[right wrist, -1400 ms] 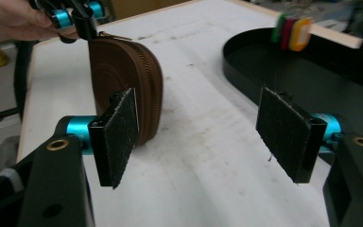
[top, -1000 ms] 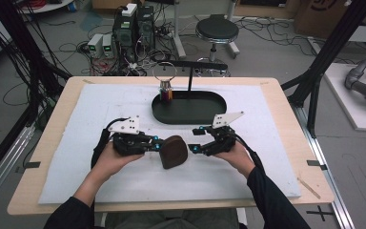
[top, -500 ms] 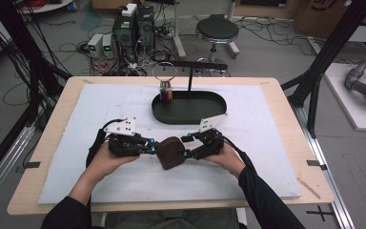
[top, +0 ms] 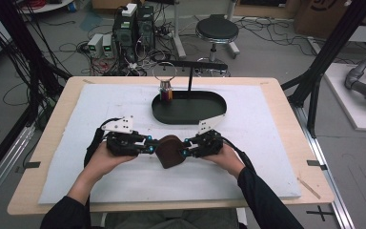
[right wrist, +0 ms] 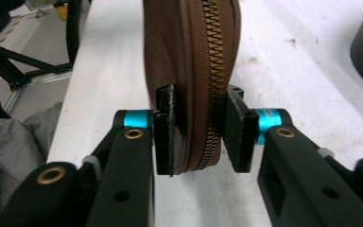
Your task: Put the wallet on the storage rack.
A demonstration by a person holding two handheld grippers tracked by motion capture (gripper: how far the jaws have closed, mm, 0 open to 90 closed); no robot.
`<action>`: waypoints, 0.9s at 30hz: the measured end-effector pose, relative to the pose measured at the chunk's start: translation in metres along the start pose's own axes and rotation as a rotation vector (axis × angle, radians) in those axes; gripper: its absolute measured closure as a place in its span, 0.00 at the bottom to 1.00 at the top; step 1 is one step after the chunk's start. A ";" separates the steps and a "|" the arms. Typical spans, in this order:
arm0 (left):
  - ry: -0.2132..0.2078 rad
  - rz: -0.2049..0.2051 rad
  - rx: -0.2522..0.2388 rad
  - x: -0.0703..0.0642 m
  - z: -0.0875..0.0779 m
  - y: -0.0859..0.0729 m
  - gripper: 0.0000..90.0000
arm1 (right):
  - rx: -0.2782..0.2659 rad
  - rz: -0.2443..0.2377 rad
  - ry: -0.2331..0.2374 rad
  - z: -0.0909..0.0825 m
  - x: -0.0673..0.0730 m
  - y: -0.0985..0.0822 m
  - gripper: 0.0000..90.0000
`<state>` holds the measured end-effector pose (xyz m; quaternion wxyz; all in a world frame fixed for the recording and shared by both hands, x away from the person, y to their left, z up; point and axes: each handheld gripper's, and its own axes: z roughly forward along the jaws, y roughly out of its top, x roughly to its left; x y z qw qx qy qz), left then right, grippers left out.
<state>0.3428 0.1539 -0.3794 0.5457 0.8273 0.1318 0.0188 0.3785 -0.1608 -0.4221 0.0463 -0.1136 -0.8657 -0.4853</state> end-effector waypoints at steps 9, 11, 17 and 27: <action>0.005 -0.011 -0.025 0.000 0.000 0.016 0.57 | -0.031 -0.069 0.000 -0.018 0.008 0.005 0.82; -0.016 -0.004 -0.023 -0.003 0.003 0.022 0.55 | -0.015 -0.070 0.001 -0.022 0.009 0.008 0.82; -0.051 0.010 0.024 -0.006 0.019 0.035 0.50 | -0.011 -0.111 0.009 -0.034 0.017 0.018 0.82; -0.054 0.014 0.072 -0.003 0.033 0.036 0.70 | 0.024 -0.140 -0.006 -0.043 0.016 0.025 0.82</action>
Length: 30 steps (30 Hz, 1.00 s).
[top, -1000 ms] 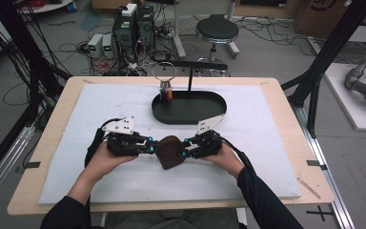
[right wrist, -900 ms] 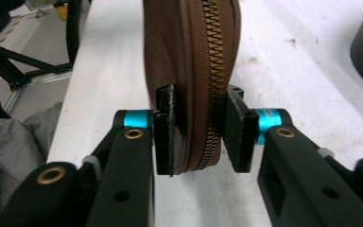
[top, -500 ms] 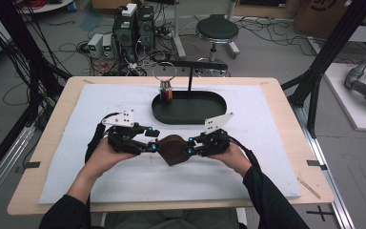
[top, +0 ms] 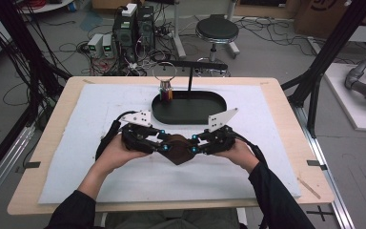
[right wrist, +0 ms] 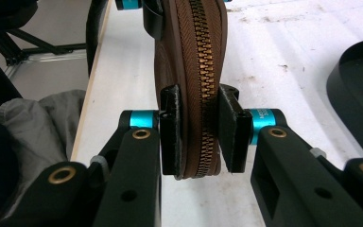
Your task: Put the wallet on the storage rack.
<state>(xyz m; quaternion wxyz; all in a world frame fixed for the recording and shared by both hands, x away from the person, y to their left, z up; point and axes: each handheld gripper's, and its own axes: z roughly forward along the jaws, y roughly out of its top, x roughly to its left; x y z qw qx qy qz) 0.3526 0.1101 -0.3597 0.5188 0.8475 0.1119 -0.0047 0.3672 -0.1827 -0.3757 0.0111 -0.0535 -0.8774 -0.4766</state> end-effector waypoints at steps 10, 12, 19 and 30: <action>-0.038 -0.013 -0.094 0.002 -0.001 -0.005 0.77 | -0.028 -0.027 -0.013 -0.011 0.000 0.003 0.77; -0.038 -0.005 -0.122 0.002 -0.003 -0.005 0.78 | -0.032 -0.035 -0.027 -0.016 0.002 0.006 0.74; -0.007 0.002 -0.262 0.004 -0.022 -0.011 0.79 | -0.132 -0.004 -0.100 -0.049 0.003 0.006 0.58; -0.031 -0.045 -0.529 0.006 -0.032 -0.019 0.79 | -0.239 0.084 -0.115 -0.062 0.002 -0.011 0.44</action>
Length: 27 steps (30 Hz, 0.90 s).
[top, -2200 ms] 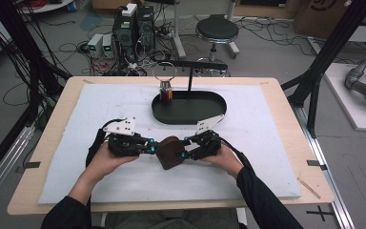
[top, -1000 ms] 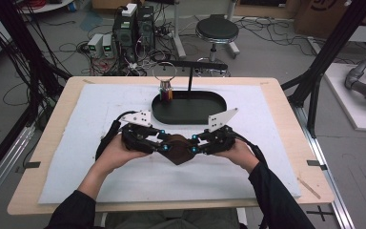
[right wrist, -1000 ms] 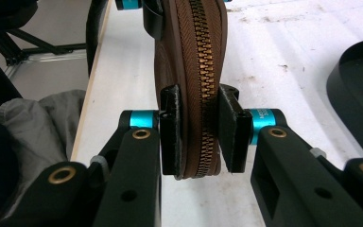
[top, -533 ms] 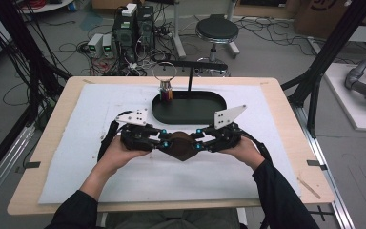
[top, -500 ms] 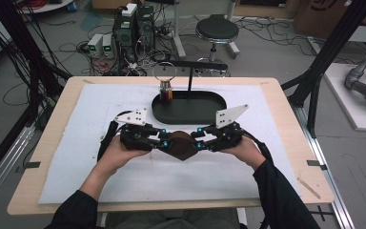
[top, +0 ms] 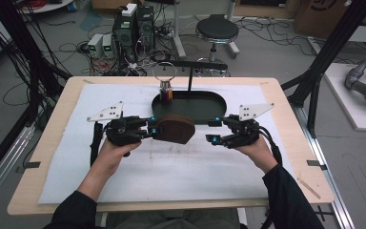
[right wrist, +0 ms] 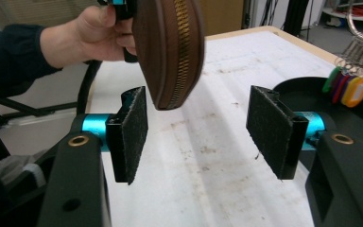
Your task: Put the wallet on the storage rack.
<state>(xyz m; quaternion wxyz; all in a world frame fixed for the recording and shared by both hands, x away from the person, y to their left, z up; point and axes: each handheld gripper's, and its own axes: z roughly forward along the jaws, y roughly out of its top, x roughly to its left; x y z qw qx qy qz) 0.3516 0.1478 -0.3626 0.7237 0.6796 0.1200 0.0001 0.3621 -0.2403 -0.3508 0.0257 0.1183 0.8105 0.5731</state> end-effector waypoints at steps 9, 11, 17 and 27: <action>-0.017 -0.016 -0.012 -0.003 0.013 -0.008 0.79 | -0.015 0.020 0.040 0.016 0.006 -0.001 0.45; -0.017 -0.015 -0.009 -0.004 0.016 -0.008 0.79 | -0.019 0.025 0.052 0.019 0.005 -0.002 0.51; -0.017 -0.004 0.022 -0.003 0.016 -0.009 0.78 | -0.007 0.024 0.078 0.028 0.004 -0.003 0.71; 0.010 0.035 0.165 -0.004 0.015 -0.002 0.62 | 0.074 -0.003 0.104 0.027 0.005 0.001 0.76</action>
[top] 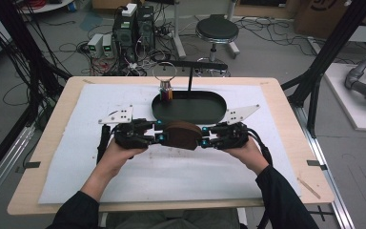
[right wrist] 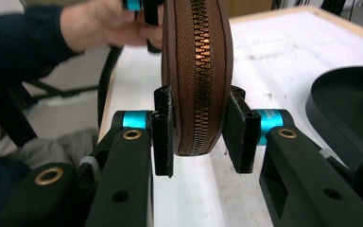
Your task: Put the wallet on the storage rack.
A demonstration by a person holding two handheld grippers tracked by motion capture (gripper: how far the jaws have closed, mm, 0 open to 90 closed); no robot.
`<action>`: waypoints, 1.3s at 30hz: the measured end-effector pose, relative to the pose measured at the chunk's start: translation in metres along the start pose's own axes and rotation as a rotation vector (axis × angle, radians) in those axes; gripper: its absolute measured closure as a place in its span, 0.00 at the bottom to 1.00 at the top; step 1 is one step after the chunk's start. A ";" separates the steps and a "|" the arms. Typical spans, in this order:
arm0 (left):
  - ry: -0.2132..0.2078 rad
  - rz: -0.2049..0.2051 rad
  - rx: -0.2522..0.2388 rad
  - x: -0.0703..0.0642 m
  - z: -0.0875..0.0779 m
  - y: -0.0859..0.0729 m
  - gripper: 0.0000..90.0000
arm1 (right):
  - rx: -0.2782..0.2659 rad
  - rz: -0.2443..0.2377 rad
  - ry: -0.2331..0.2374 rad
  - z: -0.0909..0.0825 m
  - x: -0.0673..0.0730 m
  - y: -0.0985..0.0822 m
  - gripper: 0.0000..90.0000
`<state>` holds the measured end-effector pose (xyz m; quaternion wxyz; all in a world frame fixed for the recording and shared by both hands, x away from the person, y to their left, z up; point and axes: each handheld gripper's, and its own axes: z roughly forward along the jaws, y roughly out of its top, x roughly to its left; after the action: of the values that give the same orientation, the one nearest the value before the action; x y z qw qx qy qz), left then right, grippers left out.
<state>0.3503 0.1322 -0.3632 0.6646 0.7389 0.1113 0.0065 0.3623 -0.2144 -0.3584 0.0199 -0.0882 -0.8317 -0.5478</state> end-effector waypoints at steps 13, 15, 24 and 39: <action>0.004 0.046 0.221 -0.004 0.013 -0.005 0.68 | 0.079 -0.016 0.005 0.002 0.002 0.003 0.76; -0.010 0.037 0.208 -0.002 0.012 -0.006 0.71 | 0.079 -0.019 0.003 0.001 0.002 0.003 0.76; -0.040 -0.003 0.096 0.000 0.009 -0.011 0.76 | 0.010 -0.013 -0.005 -0.006 0.002 0.005 0.63; -0.026 0.016 0.082 -0.002 0.010 -0.013 0.73 | -0.012 -0.002 0.007 -0.003 0.000 0.004 0.74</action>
<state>0.3484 0.1231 -0.3772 0.6352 0.7662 0.0969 -0.0026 0.3626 -0.2154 -0.3533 0.0215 -0.0854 -0.8285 -0.5530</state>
